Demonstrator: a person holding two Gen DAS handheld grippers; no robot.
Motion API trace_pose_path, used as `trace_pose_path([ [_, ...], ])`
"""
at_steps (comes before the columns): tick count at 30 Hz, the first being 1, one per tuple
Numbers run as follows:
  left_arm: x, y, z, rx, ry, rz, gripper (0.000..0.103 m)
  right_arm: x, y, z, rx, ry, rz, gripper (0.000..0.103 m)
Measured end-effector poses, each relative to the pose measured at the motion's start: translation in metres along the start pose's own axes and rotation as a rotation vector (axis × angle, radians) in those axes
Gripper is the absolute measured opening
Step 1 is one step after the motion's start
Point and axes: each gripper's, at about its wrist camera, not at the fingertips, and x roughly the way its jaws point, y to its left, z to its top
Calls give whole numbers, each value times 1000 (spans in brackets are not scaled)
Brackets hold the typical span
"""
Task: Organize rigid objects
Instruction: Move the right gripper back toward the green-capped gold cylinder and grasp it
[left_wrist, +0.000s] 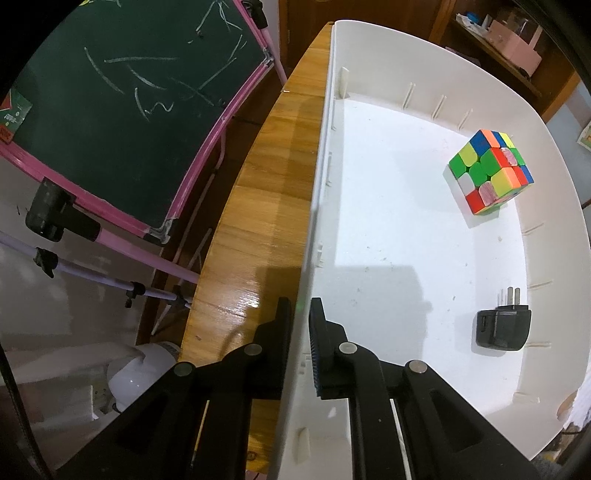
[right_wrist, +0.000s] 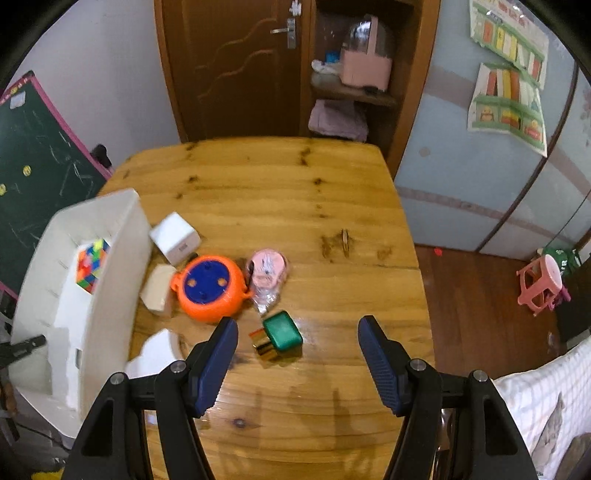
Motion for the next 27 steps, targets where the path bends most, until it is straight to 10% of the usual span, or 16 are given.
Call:
trace_pose_path([
  [19,-3,-7,-1,13,-5,-2,13,83,12,-16,-158,125,53,68],
  [23,-4,-7,0,10,-3,0,14,92,18,-15,-191,149,73,44],
  [27,-4,-6,0,12,-4,-1,14,93,26,-16,-202,138,36,44],
])
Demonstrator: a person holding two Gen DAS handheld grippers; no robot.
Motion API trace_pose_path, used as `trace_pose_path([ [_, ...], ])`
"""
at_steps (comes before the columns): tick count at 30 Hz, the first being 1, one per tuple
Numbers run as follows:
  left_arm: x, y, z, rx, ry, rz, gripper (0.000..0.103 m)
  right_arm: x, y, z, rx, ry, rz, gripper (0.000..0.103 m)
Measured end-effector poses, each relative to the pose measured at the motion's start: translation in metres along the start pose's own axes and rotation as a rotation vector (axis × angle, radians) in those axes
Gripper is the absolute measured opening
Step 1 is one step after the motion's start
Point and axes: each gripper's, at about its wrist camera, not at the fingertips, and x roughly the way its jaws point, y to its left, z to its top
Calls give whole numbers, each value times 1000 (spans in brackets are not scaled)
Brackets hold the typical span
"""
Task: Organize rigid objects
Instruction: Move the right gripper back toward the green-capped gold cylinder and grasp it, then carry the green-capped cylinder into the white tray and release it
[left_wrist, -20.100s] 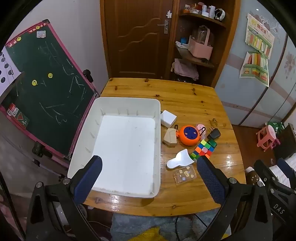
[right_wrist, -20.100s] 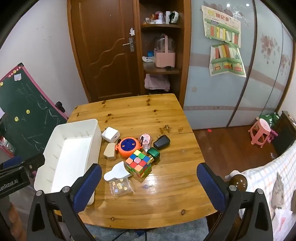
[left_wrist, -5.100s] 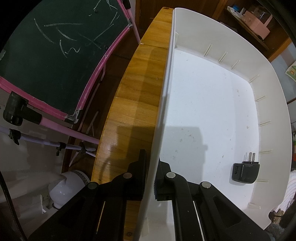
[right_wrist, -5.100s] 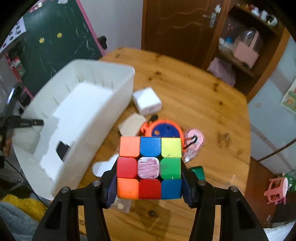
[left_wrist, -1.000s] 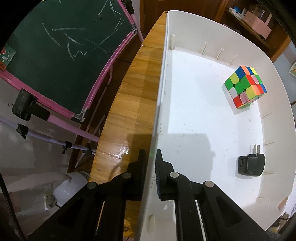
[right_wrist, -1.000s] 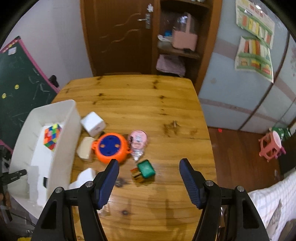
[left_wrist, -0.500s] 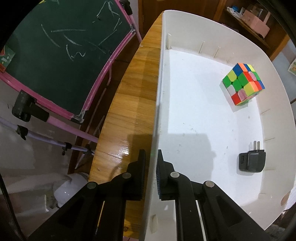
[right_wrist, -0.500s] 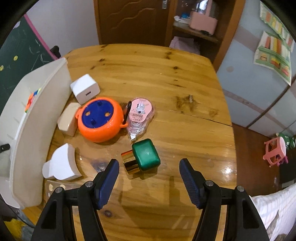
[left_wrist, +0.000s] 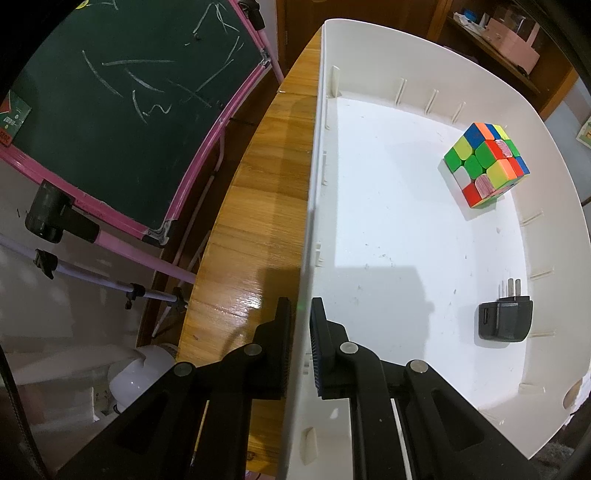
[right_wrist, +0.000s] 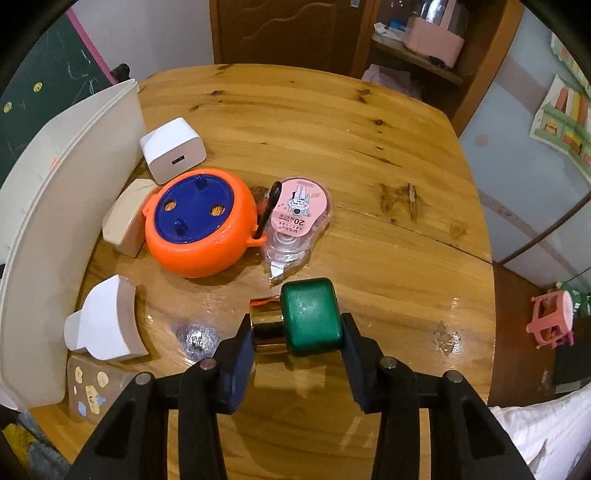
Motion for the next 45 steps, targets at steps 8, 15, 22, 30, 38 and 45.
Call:
trace_pose_path([
  [8,0,4,-1,-3,-5,-12,13,-14,-4,-5,125,12,1,44],
  [15,-1,7,-2,-1,-11,-23,13,-59,11,-4,148,-42,28,44],
  [22,-1,7,-2,-2,-14,-29,13,-126,38,15,96,-185,62,44],
  [30,-1,7,-2,-2,-12,-32,12,-192,85,42,-9,-346,112,44],
  [38,0,2,-5,13,-16,-12,12,-211,127,68,-101,-400,148,44],
  [45,-1,1,-5,17,-18,-15,12,-196,150,78,-146,-355,190,44],
])
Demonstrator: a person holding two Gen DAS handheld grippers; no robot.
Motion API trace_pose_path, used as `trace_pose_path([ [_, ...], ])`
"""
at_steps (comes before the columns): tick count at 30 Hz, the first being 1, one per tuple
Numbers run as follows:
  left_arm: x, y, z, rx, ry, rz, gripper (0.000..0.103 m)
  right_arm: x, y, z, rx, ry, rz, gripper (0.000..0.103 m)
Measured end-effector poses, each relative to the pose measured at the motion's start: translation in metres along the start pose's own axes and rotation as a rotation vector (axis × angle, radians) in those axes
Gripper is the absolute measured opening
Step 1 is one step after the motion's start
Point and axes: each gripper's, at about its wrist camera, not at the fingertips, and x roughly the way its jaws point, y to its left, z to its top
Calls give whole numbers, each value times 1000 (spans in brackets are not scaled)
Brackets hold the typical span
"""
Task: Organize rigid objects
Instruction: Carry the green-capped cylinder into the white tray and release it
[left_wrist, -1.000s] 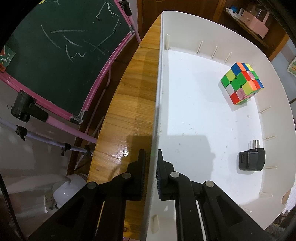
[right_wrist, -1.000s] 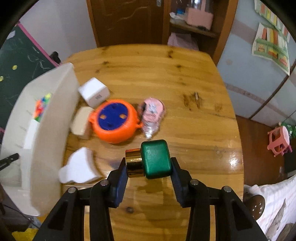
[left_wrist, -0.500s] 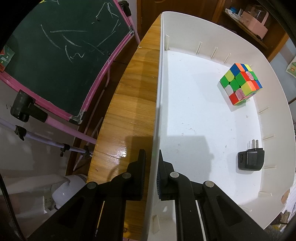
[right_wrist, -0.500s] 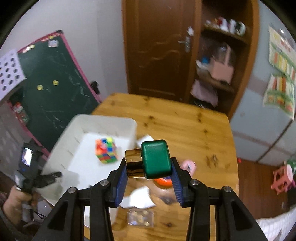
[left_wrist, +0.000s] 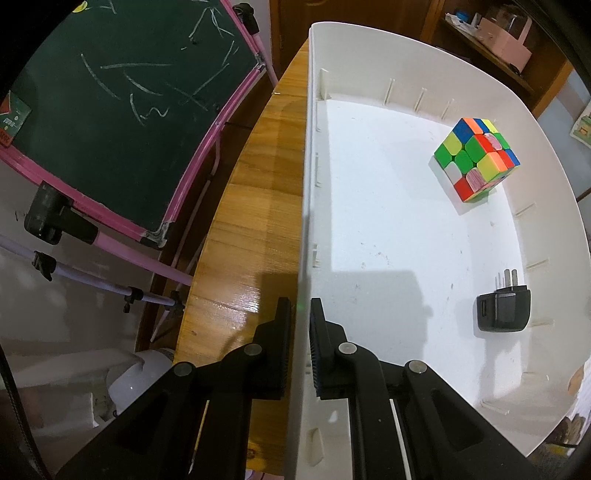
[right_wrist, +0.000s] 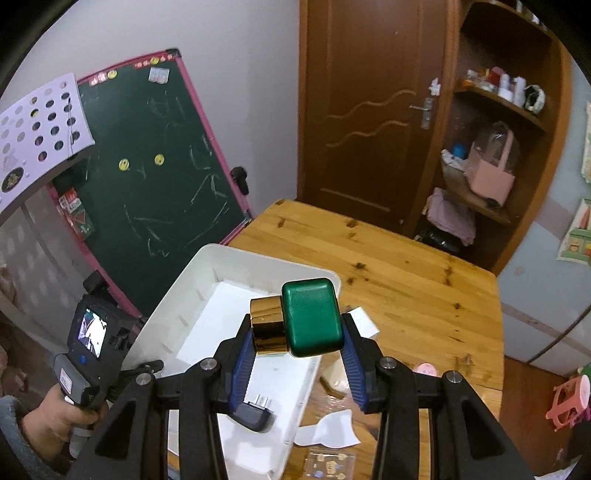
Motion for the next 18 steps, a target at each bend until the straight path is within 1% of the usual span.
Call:
trace_pose_path([
  [2,0,-1,0,6,-1,2,12,14,4,-1,-12,35,14,44],
  [5,-1,-1,0,13,-2,6,12,42,12,-9,-36,103,13,44],
  [9,-2,-3,1,23,-5,12,12,92,25,-26,-57,229,30,44],
  [13,-2,-3,1,25,-5,13,13,133,39,-46,-93,328,33,44],
  [18,-2,-3,1,28,-8,16,13,158,52,-60,-120,390,23,44],
])
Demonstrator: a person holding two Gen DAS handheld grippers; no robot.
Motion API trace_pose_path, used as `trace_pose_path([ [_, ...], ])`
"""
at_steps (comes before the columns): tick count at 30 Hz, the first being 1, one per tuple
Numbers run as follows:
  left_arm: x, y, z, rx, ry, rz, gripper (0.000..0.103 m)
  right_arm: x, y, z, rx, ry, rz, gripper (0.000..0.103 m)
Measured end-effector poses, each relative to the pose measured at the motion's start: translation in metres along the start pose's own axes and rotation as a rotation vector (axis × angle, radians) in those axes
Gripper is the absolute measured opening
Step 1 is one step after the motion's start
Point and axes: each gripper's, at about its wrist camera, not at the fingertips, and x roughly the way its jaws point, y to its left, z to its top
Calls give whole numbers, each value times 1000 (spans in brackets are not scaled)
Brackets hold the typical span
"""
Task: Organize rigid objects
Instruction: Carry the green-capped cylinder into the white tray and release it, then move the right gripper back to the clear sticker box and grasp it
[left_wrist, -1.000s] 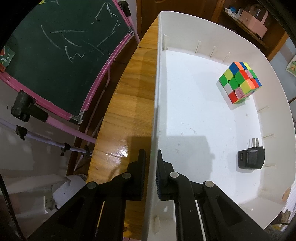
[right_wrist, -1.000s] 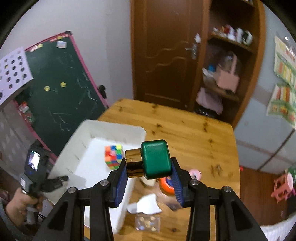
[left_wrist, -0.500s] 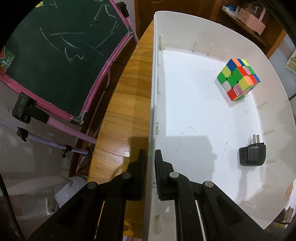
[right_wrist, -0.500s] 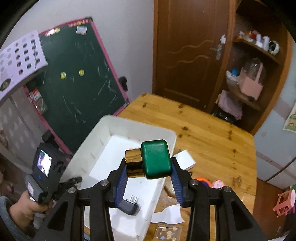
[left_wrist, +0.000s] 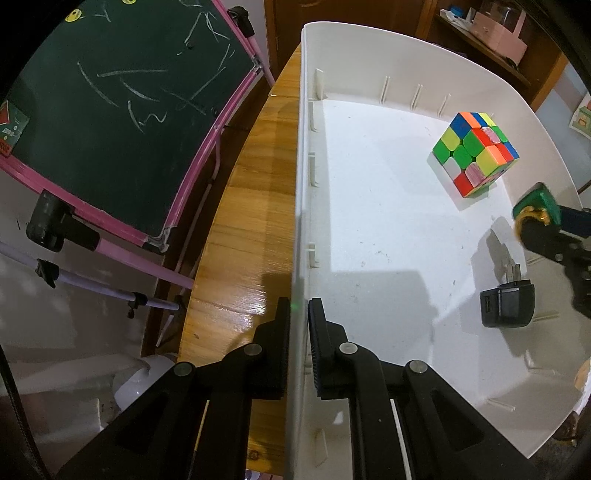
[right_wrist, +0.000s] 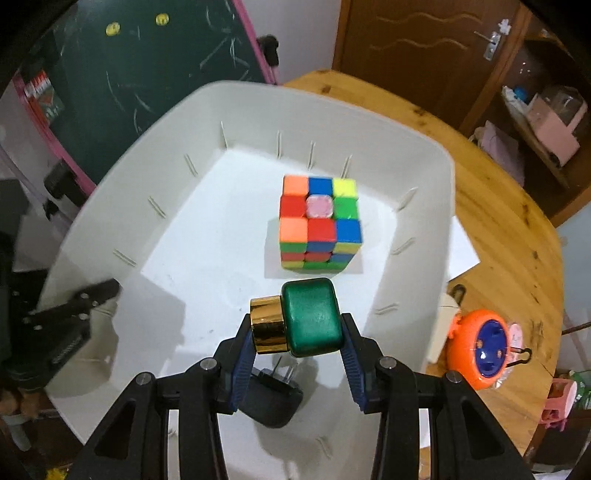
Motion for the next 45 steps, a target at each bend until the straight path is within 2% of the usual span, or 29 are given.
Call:
trace_pose_path([
  [8,-1,-2,0,12,-1,15,13,7,1,-3,-14,0,-31,45],
  [11,-1,-4,-1,15,-1,22,14,0,-1,-4,-5,-27,-25,56],
  [12,-2,-4,-1,16,-1,24,14,-3,-2,-4,-1,-37,-19,57],
  [32,-3,-6,-1,28,-4,36,14,-43,-19,-21,81,-125,23,57],
  [41,-3,-6,-2,32,-7,44,15,-64,-35,-34,99,-154,5,57],
  [45,-3,-7,-2,31,-7,44,15,-84,-52,-41,106,-185,-33,57],
])
